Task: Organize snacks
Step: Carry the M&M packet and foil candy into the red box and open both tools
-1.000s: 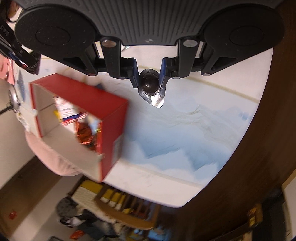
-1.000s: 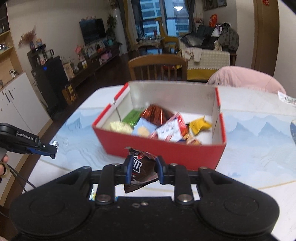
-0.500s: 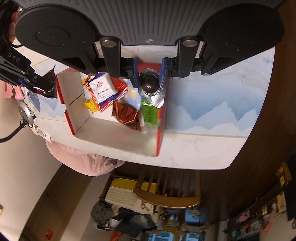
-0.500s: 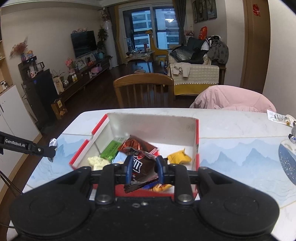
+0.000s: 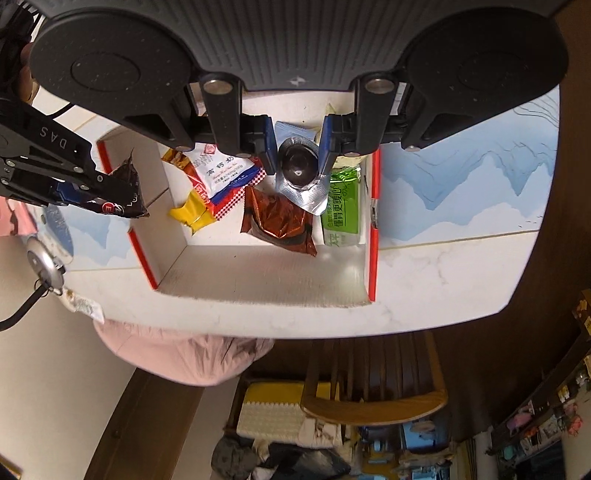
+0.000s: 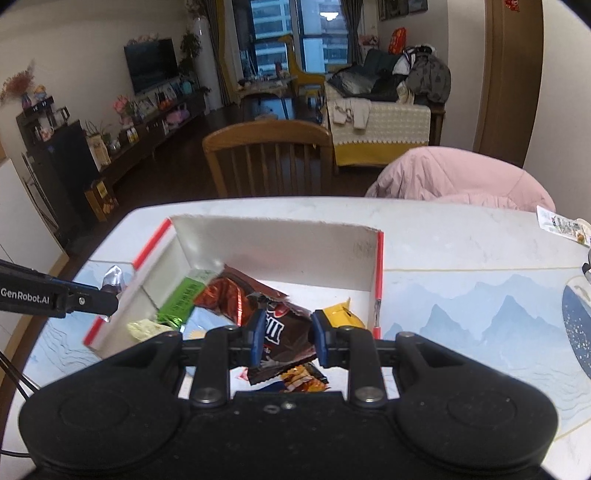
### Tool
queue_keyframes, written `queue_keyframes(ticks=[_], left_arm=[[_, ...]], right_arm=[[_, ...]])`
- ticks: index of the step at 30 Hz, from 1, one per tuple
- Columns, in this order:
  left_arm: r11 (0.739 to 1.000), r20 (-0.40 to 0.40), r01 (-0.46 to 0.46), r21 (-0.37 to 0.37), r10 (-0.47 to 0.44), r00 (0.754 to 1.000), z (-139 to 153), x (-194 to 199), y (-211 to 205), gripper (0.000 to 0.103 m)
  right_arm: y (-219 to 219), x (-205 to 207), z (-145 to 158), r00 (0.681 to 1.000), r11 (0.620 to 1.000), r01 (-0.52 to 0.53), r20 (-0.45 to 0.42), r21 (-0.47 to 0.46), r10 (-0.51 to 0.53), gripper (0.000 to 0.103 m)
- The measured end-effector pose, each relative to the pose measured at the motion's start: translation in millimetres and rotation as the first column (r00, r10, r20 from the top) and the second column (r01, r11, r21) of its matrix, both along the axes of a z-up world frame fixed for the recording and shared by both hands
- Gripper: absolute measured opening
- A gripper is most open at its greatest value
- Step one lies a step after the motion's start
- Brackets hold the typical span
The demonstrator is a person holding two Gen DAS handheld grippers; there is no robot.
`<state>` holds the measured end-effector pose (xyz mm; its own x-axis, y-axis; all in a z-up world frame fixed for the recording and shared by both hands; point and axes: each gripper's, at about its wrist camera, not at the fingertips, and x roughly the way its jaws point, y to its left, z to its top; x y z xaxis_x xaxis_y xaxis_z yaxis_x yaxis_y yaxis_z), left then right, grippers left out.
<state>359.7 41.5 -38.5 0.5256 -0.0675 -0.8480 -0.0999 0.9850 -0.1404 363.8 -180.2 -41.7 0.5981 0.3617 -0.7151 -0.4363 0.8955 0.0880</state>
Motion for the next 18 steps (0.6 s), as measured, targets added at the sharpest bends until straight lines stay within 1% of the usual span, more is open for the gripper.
queue_keyframes(ticks=[11,18], left_arm=[[0.999,-0.116,-0.001,0.039,0.005,0.993,-39.2,42.4,2.5,0.023],[0.997,-0.177,0.020,0.072,-0.007,0.984,-58.3,56.3,-2.0,0.023]], right_arm=[[10.9,31.8,-34.9,0.997,0.995,-0.039,-0.064,-0.096,0.033,0.025],[19.4,36.4,-45.7,0.995,0.985,-0.081,-0.065,-0.153,0.072,0.025]])
